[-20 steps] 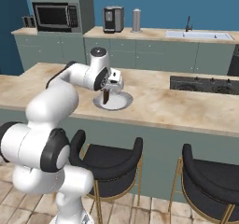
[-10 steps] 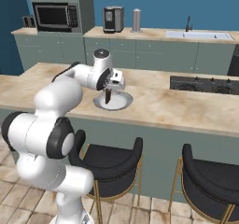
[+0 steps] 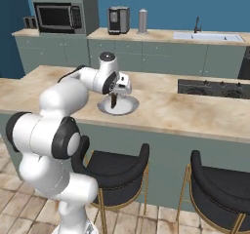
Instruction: Start the toaster. Once the lever pops up, take the bread to the plate on the dining counter.
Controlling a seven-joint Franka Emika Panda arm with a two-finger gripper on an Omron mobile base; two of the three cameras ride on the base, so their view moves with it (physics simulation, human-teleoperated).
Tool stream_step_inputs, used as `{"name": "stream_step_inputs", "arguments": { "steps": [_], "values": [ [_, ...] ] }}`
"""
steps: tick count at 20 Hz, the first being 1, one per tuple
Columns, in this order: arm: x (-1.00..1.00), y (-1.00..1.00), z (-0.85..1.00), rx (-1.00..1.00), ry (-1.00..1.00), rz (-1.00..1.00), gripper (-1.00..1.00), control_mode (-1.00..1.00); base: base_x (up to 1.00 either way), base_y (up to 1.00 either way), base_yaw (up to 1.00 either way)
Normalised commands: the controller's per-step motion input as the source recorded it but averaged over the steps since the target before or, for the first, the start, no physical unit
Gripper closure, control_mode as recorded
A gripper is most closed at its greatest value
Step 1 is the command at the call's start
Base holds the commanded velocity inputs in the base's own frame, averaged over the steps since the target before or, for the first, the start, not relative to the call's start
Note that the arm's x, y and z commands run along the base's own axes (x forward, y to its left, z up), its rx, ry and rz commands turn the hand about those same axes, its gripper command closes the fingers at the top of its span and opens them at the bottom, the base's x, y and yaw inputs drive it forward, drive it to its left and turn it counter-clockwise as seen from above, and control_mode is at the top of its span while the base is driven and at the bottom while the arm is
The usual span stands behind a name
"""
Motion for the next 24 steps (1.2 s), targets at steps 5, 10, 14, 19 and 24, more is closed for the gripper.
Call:
{"name": "stream_step_inputs", "arguments": {
  "steps": [5, 10, 14, 19, 24],
  "values": [
    [0.05, 0.00, -0.18, 0.00, 0.00, 0.00, 1.00, -1.00, 0.00, 0.00, 0.00],
    [0.04, 0.00, -0.14, 0.00, 0.00, 0.00, 1.00, -1.00, 0.00, 0.00, 0.00],
    [0.07, 0.00, -0.06, 0.00, 0.00, 0.00, 1.00, -1.00, 0.00, 0.00, 0.00],
    [0.00, 0.00, 0.00, 0.00, 0.00, 0.00, -1.00, -1.00, 0.00, 0.00, 0.00],
    [0.00, 0.00, 0.00, 0.00, 0.00, 0.00, -1.00, -1.00, 0.00, 0.00, 0.00]
  ]
}}
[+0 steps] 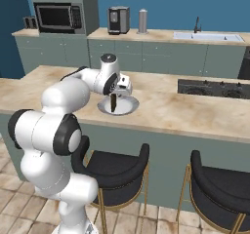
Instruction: Start the toaster. Once the lever pops up, take the bread to the plate on the dining counter.
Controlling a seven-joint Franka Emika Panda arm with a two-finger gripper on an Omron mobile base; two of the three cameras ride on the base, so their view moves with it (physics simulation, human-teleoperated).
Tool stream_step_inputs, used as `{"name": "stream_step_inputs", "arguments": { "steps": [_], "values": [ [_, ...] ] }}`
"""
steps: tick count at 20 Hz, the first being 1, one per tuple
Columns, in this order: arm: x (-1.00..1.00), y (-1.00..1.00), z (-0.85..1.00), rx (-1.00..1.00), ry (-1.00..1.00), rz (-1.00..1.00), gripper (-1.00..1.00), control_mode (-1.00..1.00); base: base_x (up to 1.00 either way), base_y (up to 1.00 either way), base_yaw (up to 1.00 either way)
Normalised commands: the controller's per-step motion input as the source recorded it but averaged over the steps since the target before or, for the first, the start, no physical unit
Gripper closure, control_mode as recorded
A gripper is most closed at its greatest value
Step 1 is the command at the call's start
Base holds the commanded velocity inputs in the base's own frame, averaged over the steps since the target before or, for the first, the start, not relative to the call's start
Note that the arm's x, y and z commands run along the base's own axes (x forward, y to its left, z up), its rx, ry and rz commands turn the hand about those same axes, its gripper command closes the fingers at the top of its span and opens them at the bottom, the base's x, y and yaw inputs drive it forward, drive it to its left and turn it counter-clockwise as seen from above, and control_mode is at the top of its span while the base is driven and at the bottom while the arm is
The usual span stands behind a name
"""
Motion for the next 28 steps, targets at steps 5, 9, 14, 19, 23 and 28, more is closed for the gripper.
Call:
{"name": "stream_step_inputs", "arguments": {
  "steps": [5, 9, 14, 19, 23, 28],
  "values": [
    [0.00, 0.00, 0.00, 0.00, 0.00, 0.00, -1.00, -1.00, 0.00, 0.00, 0.00],
    [-0.08, 0.00, 0.10, 0.00, 0.00, 0.00, -1.00, -1.00, 0.00, 0.00, 0.00],
    [-0.61, 0.00, 0.25, -0.01, 0.00, 0.00, -1.00, -1.00, 0.00, 0.00, 0.00],
    [-0.91, 0.00, 0.21, -0.01, 0.00, -0.02, -1.00, -1.00, 0.00, 0.00, 0.00],
    [-1.00, 0.00, 0.04, -0.03, -0.01, -0.05, -1.00, -1.00, 0.00, 0.00, 0.00],
    [-0.95, 0.13, 0.02, -0.03, -0.01, -0.07, -1.00, -1.00, 0.00, 0.00, 0.00]
  ]
}}
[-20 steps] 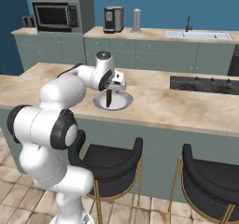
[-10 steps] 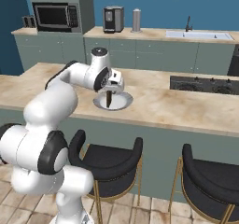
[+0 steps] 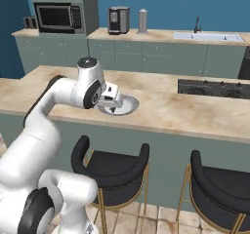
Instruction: Start the toaster. Once the lever pops up, take the bread to the plate on the dining counter.
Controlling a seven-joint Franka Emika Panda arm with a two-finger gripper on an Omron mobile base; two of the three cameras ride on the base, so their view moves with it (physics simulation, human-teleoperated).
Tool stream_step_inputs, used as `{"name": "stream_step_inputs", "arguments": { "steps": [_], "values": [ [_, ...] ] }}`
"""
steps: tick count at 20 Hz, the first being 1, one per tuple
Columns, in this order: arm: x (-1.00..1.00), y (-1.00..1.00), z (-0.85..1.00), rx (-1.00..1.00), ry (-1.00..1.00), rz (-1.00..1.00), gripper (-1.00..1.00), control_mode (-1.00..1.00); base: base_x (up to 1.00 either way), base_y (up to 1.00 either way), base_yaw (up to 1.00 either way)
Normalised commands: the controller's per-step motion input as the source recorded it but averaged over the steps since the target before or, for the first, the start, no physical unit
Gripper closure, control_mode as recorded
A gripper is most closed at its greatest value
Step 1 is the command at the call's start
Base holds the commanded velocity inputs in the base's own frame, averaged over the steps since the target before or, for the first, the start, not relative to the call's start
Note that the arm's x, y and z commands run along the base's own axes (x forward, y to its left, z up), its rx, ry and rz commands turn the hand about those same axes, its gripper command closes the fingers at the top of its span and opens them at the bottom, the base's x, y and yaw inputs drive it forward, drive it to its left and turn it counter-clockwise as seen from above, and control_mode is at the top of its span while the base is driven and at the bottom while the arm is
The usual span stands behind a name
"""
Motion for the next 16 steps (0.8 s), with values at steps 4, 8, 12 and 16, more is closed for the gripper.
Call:
{"name": "stream_step_inputs", "arguments": {
  "steps": [4, 8, 12, 16],
  "values": [
    [-0.94, 0.18, 0.01, -0.03, 0.00, -0.09, -1.00, -1.00, 0.00, 0.00, 0.00],
    [-0.67, 0.07, 0.05, 0.00, 0.00, -0.05, -1.00, -1.00, 0.00, 0.00, 0.00],
    [-0.52, 0.00, 0.00, 0.00, 0.00, 0.00, -1.00, -1.00, 0.00, 0.00, 0.00],
    [-0.25, 0.00, 0.00, 0.00, 0.00, 0.00, -1.00, -1.00, 0.00, 0.00, 0.00]
  ]
}}
